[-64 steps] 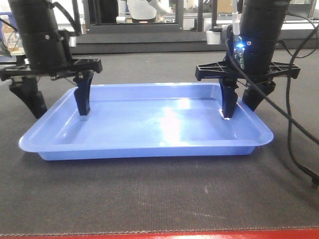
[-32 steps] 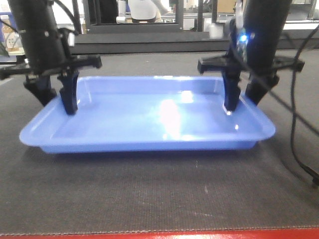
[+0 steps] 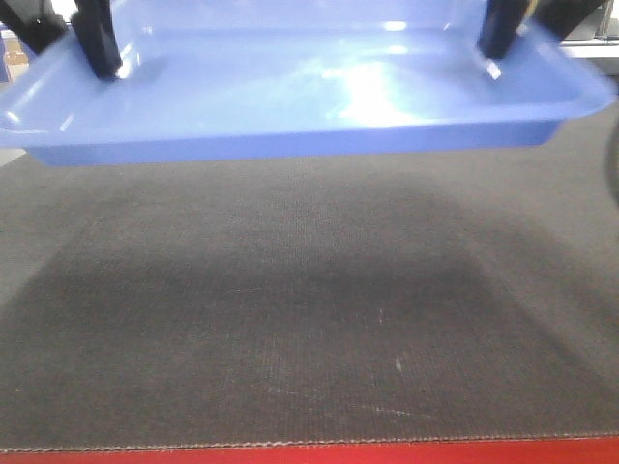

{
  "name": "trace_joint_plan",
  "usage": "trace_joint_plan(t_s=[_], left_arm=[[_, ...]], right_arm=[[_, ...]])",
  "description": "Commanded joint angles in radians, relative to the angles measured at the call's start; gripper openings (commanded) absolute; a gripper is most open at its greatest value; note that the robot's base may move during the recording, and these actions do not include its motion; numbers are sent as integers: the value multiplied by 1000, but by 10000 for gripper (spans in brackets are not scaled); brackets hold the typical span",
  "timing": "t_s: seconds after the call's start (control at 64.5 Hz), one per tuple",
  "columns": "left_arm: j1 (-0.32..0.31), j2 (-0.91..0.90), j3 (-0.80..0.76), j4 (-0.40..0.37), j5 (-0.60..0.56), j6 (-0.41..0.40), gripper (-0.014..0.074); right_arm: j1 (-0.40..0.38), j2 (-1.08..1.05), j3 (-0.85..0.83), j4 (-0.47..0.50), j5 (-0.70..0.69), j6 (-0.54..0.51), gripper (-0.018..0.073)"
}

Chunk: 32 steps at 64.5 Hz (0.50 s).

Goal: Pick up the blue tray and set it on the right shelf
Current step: 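Lift the tray off the table with both grippers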

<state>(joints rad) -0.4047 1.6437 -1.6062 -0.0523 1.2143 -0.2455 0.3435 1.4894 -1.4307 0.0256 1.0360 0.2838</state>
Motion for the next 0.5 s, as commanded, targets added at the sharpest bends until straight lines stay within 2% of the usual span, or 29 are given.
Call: trace_joint_plan(t_s=[0.0, 0.233, 0.481], left_arm=[[-25, -96, 57, 66, 80, 9, -43], [-85, -230, 218, 42, 80, -28, -42], [-124, -311, 225, 34, 78, -71, -42]], right_arm=[[8, -112, 17, -26, -21, -12, 57], [8, -237, 135, -26, 11, -12, 57], [32, -301, 152, -26, 50, -12, 57]])
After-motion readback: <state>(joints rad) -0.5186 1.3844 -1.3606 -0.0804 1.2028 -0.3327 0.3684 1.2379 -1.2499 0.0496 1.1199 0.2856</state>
